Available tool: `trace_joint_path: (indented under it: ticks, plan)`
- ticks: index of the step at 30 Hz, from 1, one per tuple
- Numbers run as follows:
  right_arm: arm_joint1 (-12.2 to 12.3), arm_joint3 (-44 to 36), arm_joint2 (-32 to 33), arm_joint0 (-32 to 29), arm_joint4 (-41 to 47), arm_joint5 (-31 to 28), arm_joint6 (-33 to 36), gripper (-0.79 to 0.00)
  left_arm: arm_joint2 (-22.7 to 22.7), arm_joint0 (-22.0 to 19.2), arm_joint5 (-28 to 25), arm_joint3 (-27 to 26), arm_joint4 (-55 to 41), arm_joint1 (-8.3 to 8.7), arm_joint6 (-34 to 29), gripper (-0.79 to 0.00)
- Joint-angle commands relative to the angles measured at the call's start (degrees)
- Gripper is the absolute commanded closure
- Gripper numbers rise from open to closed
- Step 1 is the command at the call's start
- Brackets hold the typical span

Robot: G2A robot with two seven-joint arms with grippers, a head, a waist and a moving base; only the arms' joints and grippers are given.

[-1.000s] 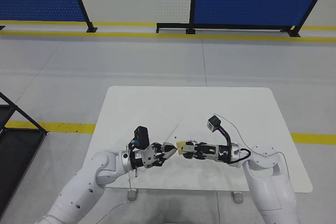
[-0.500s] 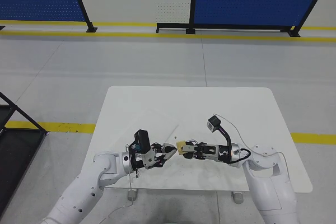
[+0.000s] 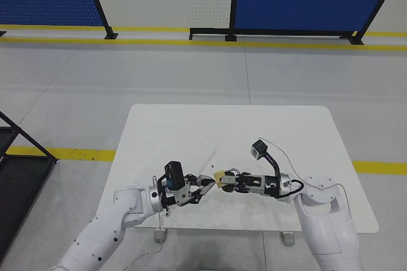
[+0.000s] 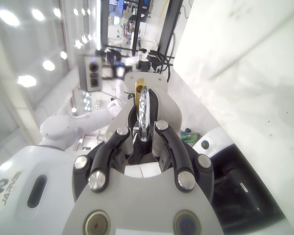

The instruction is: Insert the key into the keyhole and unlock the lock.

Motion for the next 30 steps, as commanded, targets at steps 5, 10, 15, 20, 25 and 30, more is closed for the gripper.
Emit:
trace_joint_path:
  ticks: [5, 10, 15, 20, 25, 30]
  plan:
    - [0.0, 0.0, 0.0, 0.0, 0.0, 0.0, 0.0, 0.000, 0.1, 0.5, 0.8, -0.7, 2.1, 0.03, 1.0, 0.000]
    - [0.0, 0.0, 0.0, 0.0, 0.0, 0.0, 0.0, 0.000, 0.1, 0.7, 1.0, -1.0, 2.6, 0.03, 1.5, 0.000]
    - [0.0, 0.0, 0.0, 0.0, 0.0, 0.0, 0.0, 0.000, -0.1, 1.1, 1.9, -1.3, 2.2, -0.01, 1.7, -0.785]
    - [0.0, 0.0, 0.0, 0.0, 0.0, 0.0, 0.0, 0.000, -1.2, 2.0, 2.2, -1.8, 2.3, 0.18, 2.4, -0.785]
    - [0.0, 0.0, 0.0, 0.0, 0.0, 0.0, 0.0, 0.000, -4.7, 4.2, 2.7, -2.1, 1.9, 0.71, 3.9, -0.785]
    - [0.0, 0.0, 0.0, 0.0, 0.0, 0.0, 0.0, 0.000, -9.6, 7.3, 2.5, -2.5, 0.8, 1.40, 6.0, -0.785]
